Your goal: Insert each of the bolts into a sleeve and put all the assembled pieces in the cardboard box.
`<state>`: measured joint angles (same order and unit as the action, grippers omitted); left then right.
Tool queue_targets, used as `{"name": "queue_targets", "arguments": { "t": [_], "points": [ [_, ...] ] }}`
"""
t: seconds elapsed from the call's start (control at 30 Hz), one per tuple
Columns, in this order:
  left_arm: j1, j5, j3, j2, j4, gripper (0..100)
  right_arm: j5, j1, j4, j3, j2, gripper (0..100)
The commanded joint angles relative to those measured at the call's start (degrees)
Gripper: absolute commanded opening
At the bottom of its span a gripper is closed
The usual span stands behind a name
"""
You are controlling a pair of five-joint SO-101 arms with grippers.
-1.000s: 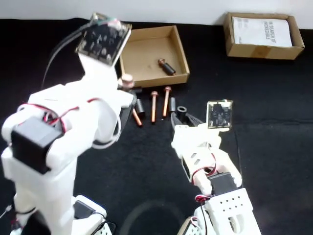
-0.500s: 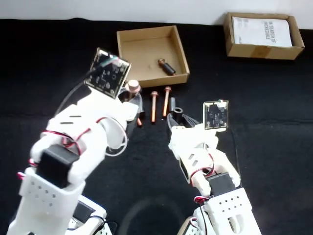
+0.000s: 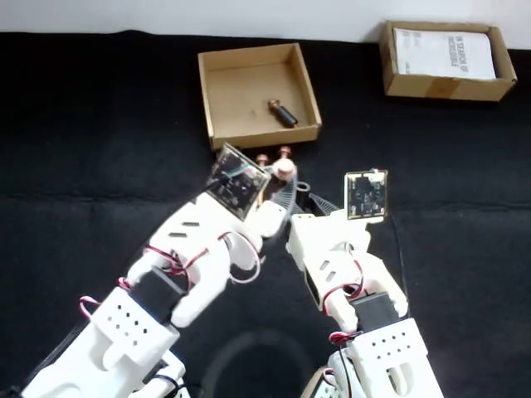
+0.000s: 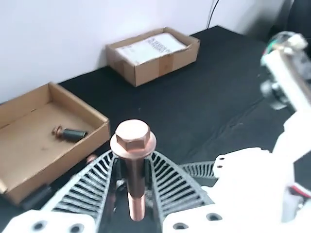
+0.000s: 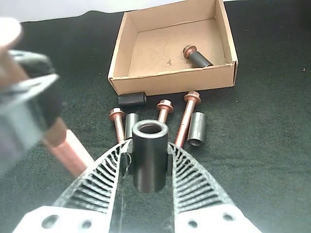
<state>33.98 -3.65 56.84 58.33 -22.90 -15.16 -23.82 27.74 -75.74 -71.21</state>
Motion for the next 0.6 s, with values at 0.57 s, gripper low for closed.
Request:
{"name": "queue_targets", "arguments": {
  "t": [0.57],
  "points": [
    [-3.12,-0.09,-8.04,-13.05,14.86,1,0.0,-0.48,-14.46,-7.43,-1.1,0.8]
  ]
}}
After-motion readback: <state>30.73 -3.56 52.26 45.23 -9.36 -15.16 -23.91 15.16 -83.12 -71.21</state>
